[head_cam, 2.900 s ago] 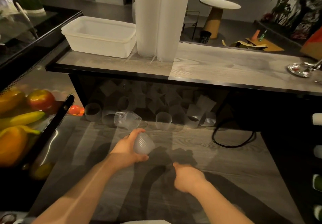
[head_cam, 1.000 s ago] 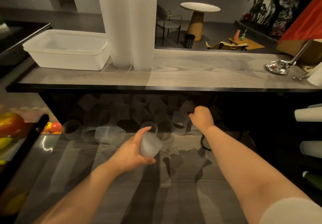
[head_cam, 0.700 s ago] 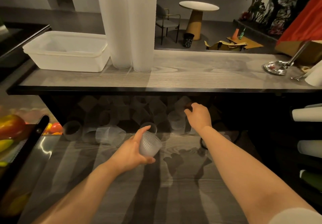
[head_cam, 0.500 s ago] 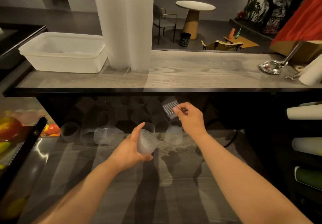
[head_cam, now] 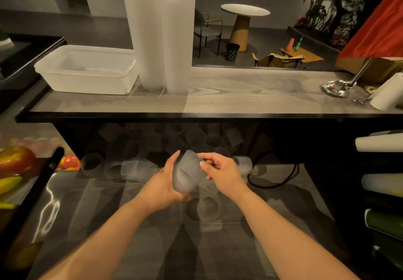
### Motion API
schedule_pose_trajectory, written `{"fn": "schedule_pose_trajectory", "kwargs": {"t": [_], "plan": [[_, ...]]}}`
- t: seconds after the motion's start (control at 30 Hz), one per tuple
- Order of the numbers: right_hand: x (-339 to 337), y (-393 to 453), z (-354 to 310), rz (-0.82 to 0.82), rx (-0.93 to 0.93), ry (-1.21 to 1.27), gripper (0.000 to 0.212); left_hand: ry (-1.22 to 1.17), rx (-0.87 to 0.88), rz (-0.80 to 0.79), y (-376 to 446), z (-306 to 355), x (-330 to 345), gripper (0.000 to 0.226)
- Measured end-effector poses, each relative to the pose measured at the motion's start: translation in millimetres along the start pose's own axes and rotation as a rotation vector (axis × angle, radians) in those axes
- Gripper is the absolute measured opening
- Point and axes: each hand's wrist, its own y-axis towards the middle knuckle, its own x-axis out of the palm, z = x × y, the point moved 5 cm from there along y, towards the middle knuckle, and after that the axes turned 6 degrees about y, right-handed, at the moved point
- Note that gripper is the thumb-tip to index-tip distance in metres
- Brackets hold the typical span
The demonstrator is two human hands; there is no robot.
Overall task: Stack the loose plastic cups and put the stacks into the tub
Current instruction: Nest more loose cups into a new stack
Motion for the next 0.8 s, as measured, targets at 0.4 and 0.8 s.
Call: {"fn": "schedule_pose_trajectory", "kwargs": {"t": [0.4, 0.8], "plan": [[7.3, -16.0, 20.4, 0.002, 0.008, -0.231, 0.034, 0.055, -0.002, 0.002, 0.4, -9.7, 5.1, 0.106], [-11.3, -42.3, 103.3, -0.054, 0.553, -0.810, 0.025, 0.107, -0.016, -0.073, -9.3, -16.3, 10.0, 0.110]]}}
